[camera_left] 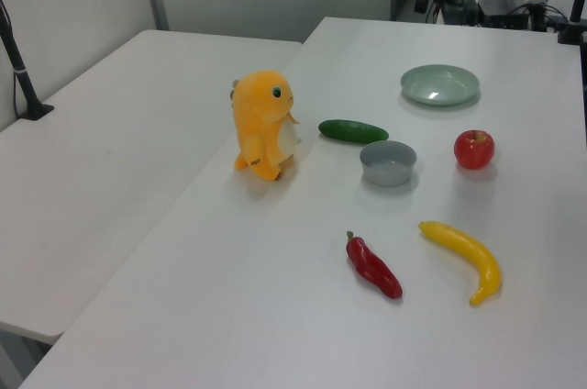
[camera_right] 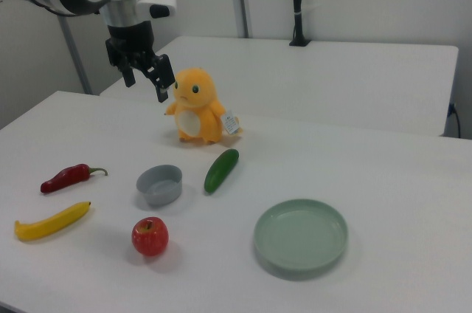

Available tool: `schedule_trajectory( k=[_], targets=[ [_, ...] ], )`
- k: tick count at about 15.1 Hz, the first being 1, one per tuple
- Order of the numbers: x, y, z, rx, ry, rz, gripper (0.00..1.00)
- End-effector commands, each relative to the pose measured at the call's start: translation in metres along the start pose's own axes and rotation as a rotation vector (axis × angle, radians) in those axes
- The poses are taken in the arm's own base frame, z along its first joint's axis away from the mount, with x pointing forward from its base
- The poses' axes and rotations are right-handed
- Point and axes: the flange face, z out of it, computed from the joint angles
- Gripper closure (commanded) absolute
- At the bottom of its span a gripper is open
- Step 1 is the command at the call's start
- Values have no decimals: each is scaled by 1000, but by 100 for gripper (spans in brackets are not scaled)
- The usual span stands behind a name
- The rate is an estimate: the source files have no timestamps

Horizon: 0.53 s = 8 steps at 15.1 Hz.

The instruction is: Put the red apple in the bowl

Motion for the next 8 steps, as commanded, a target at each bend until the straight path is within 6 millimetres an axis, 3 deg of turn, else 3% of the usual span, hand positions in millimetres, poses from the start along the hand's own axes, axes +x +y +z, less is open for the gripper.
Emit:
schedule_trajectory(
  k=[1,8],
  targets=[
    [-17,9,-1,16,-25,-94,0],
    [-18,9,1,15,-31,-97,0]
  ],
)
